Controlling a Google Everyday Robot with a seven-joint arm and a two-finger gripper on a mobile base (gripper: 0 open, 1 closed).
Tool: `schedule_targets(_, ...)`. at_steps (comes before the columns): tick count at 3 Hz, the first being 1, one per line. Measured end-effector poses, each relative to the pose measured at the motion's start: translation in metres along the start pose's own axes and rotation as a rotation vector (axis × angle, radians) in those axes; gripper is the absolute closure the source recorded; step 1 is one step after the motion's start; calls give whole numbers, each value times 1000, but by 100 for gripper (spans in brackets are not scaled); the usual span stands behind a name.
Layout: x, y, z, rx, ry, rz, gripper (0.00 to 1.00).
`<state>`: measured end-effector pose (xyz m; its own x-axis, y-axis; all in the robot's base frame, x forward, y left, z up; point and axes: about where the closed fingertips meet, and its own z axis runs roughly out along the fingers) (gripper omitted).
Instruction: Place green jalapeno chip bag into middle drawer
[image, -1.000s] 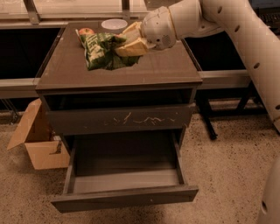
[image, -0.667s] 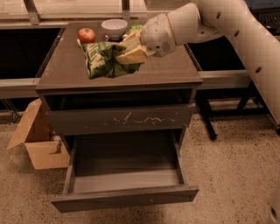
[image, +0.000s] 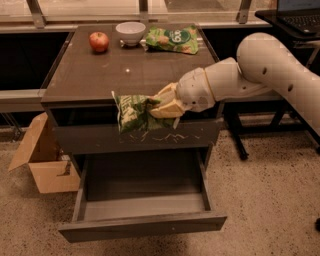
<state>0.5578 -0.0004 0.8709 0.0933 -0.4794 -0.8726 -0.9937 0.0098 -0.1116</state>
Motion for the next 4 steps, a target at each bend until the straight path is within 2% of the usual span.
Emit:
schedule_targets(1, 74, 17, 11, 6, -22, 114, 100)
schedule_targets(2, 74, 17, 11, 6, -22, 114, 100)
schedule_targets(3, 109, 21, 25, 8, 26, 143, 100)
schedule_targets(4, 155, 27, 43, 3, 34, 185, 100)
